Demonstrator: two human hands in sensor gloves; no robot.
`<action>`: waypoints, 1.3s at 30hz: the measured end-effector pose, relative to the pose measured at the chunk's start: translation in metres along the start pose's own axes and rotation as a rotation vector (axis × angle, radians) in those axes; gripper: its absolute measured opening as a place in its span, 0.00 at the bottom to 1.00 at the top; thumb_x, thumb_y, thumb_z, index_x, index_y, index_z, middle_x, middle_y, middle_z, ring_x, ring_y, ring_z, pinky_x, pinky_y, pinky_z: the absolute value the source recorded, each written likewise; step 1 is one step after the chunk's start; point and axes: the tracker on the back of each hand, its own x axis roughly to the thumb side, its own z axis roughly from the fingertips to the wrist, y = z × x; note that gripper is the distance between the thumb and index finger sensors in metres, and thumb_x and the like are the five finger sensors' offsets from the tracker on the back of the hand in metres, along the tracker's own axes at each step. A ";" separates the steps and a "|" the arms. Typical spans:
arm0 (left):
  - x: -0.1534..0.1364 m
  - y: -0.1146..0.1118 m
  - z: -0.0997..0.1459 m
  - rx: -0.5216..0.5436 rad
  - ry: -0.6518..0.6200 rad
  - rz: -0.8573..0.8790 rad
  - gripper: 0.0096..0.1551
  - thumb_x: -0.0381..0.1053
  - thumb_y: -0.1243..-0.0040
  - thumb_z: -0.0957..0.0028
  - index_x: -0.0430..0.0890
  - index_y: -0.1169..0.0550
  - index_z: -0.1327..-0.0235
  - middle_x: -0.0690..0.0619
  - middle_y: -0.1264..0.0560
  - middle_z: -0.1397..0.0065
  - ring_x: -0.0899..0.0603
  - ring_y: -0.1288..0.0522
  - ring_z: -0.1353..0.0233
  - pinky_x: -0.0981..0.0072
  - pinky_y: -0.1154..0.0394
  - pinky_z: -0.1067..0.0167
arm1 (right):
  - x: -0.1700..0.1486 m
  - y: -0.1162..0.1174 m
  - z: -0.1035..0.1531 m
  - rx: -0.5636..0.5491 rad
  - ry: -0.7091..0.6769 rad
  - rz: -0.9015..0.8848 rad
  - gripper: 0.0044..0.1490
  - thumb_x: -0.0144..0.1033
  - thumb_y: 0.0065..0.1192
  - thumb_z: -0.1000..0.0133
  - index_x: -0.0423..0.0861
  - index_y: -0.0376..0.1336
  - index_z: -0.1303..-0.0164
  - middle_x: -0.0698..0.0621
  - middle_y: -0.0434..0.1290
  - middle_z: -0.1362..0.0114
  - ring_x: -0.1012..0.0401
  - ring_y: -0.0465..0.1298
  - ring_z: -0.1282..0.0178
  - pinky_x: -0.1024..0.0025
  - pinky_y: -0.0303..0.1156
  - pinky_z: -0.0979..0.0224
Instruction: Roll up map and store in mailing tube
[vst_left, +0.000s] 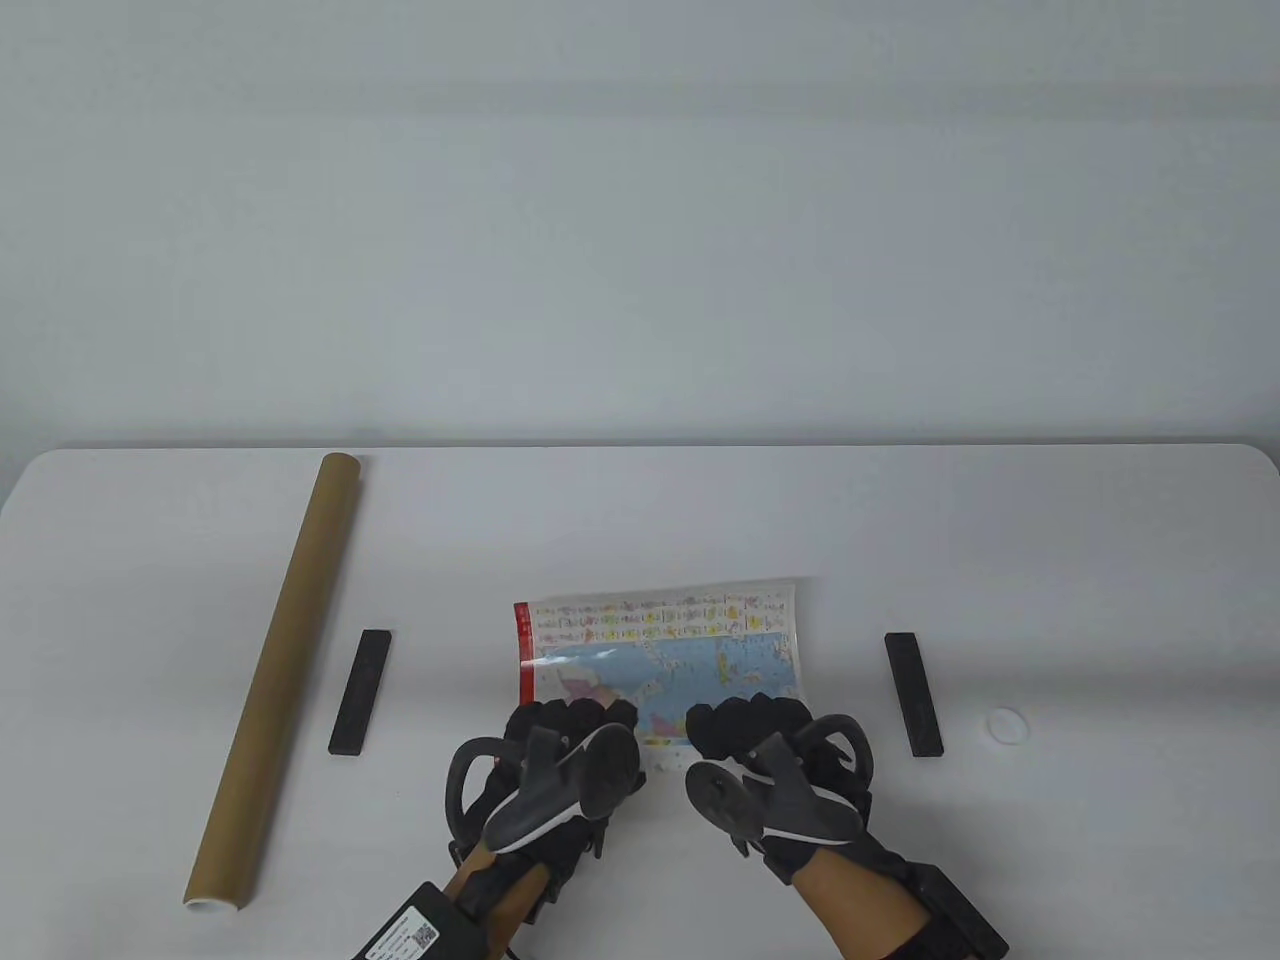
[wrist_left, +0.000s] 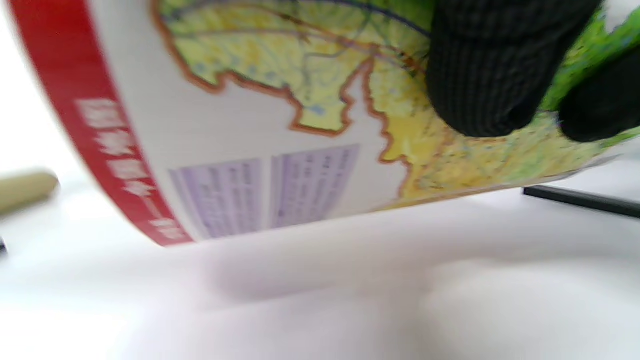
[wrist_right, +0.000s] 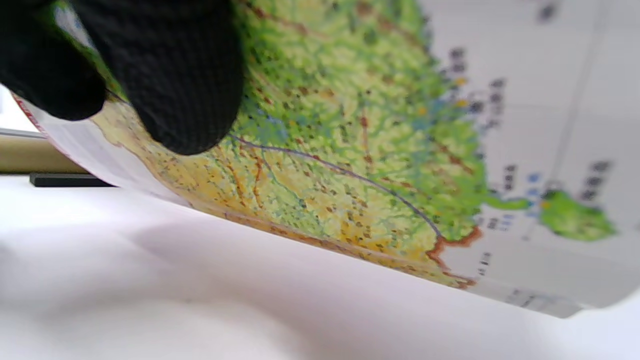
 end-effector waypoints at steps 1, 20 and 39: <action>0.001 0.001 0.001 0.020 -0.004 -0.031 0.40 0.72 0.30 0.61 0.67 0.29 0.33 0.60 0.25 0.34 0.47 0.22 0.32 0.50 0.32 0.25 | -0.004 0.001 0.000 0.014 0.014 -0.049 0.33 0.48 0.76 0.48 0.41 0.73 0.39 0.52 0.77 0.56 0.54 0.80 0.60 0.45 0.75 0.42; -0.012 -0.002 -0.005 -0.129 0.050 0.158 0.28 0.72 0.28 0.64 0.64 0.16 0.51 0.61 0.16 0.57 0.51 0.15 0.54 0.57 0.23 0.36 | 0.001 0.002 0.006 -0.072 -0.055 -0.009 0.38 0.51 0.76 0.48 0.44 0.71 0.31 0.46 0.74 0.42 0.47 0.77 0.44 0.36 0.66 0.31; 0.005 0.002 0.002 -0.017 0.032 0.027 0.34 0.69 0.30 0.60 0.64 0.23 0.38 0.59 0.23 0.39 0.47 0.19 0.38 0.53 0.29 0.28 | -0.003 -0.001 0.003 -0.022 -0.055 -0.078 0.30 0.46 0.74 0.46 0.44 0.74 0.36 0.46 0.76 0.46 0.52 0.80 0.53 0.44 0.74 0.38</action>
